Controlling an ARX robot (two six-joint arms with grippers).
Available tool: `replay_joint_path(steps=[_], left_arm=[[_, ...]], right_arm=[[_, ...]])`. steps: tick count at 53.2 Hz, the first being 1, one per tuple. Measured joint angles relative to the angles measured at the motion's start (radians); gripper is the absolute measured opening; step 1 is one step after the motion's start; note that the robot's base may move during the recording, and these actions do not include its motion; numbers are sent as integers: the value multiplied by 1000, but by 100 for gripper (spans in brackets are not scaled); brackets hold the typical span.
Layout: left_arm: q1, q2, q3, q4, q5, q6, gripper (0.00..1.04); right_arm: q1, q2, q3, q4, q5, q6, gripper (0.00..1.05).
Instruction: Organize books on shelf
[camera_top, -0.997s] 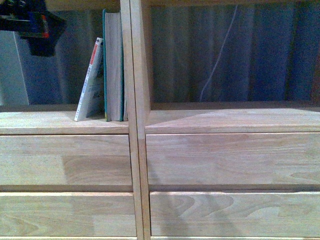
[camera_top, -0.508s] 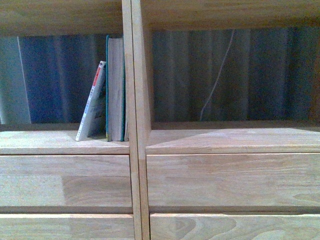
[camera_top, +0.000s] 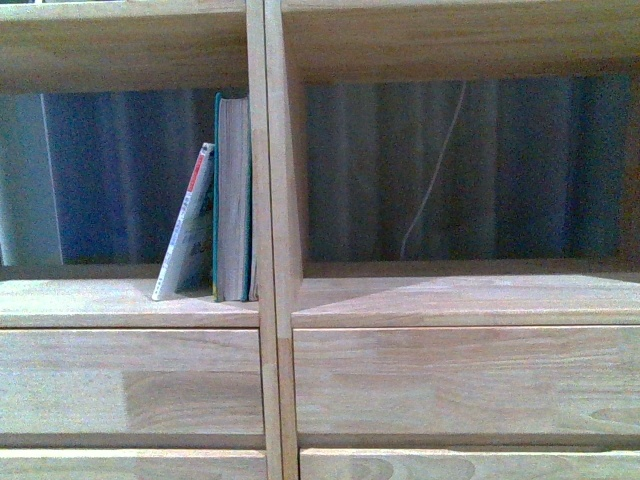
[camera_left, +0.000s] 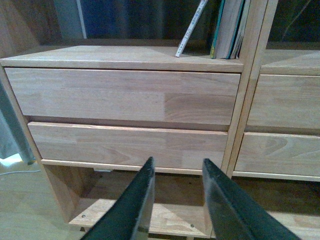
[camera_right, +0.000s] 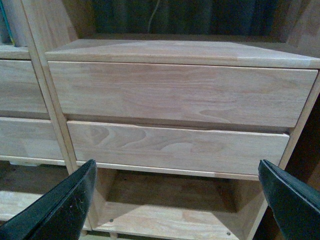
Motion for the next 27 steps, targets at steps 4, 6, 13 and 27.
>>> replay_joint_path(steps=[4,6,13,27], left_arm=[[44,-16,-14,-5,42,-1,16],[66,-24,-21,-8,61,-2,9],[127,-46,-37,-14,124,-7,3],[288,-87,-66,-22,275,-8,3]], right_arm=[[0,0,0,0,0,0,98],[0,0,0,0,0,0,98],[0,0,0,0,0,0,98],[0,0,0,0,0,0,98]])
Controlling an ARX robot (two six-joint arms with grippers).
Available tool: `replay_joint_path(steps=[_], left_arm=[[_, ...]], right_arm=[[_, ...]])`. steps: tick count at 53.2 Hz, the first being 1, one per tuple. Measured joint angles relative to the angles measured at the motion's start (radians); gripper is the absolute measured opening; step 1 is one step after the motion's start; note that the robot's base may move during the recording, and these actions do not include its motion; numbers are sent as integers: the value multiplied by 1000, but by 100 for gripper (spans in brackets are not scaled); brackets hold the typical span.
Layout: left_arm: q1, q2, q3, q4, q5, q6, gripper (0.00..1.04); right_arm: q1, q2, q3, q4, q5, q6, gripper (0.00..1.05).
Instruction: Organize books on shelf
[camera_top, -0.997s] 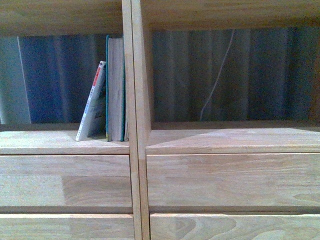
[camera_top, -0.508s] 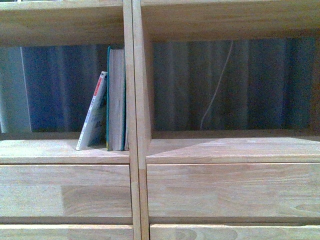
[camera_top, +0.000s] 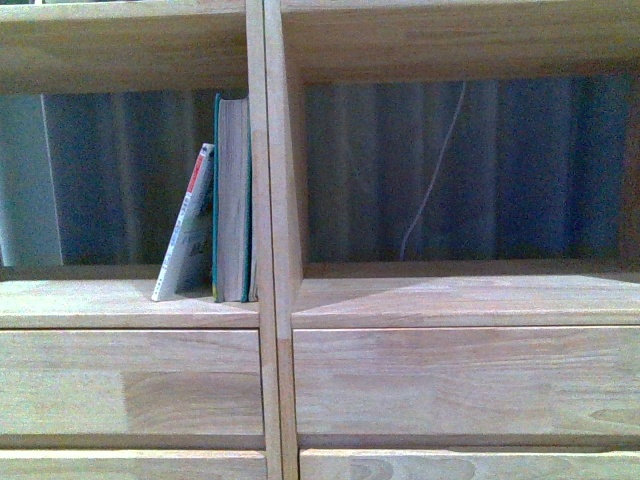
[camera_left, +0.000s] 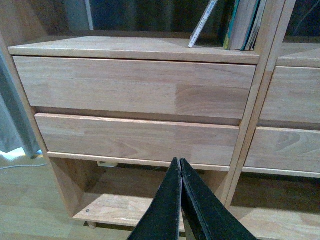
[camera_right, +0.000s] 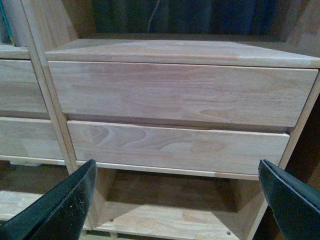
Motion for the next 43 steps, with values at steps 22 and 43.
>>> replay_joint_path(steps=[22,43], left_arm=[[2,-29,-32,-1,2,0,3],[2,-29,-32,-1,2,0,71]], right_arm=[[0,0,0,0,0,0,98],[0,0,0,0,0,0,98]])
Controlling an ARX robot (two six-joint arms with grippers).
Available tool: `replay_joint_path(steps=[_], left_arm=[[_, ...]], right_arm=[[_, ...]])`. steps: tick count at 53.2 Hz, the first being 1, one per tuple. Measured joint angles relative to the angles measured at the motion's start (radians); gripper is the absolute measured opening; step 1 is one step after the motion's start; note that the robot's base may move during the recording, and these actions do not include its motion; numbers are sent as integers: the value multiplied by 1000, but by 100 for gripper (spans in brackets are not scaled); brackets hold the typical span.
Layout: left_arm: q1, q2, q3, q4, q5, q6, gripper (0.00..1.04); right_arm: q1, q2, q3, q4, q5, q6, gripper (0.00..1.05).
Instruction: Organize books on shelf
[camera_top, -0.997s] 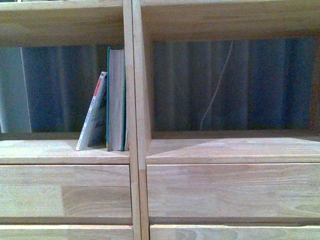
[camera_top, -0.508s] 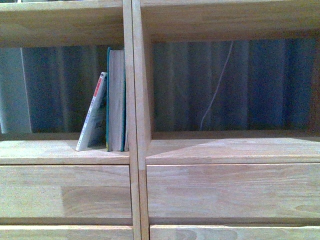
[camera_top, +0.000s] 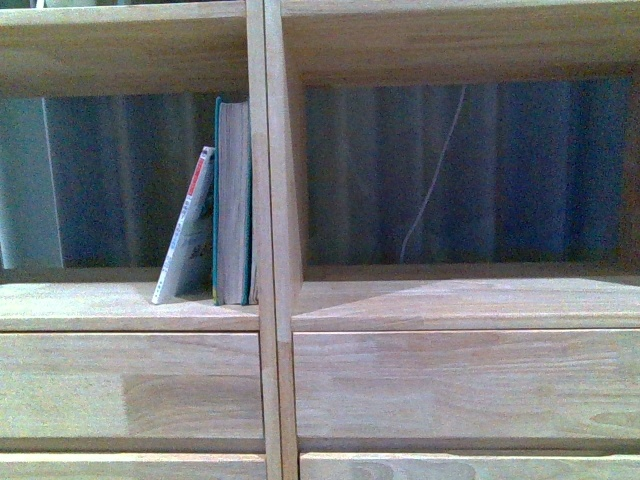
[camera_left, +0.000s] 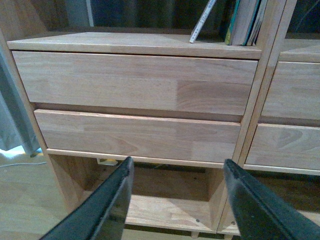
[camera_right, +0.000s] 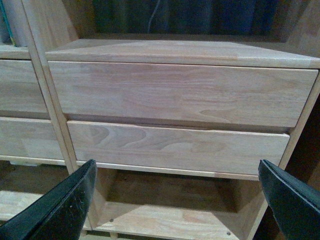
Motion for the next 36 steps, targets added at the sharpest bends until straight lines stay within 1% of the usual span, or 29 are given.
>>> replay_joint_path(steps=[1,4,6,9,36], left_arm=[[0,0,0,0,0,0,74],[0,0,0,0,0,0,90],[0,0,0,0,0,0,98],[0,0,0,0,0,0,97],[0,0,0,0,0,0,97]], right_arm=[[0,0,0,0,0,0,98],[0,0,0,0,0,0,98],[0,0,0,0,0,0,98],[0,0,0,0,0,0,98],[0,0,0,0,0,0,98]])
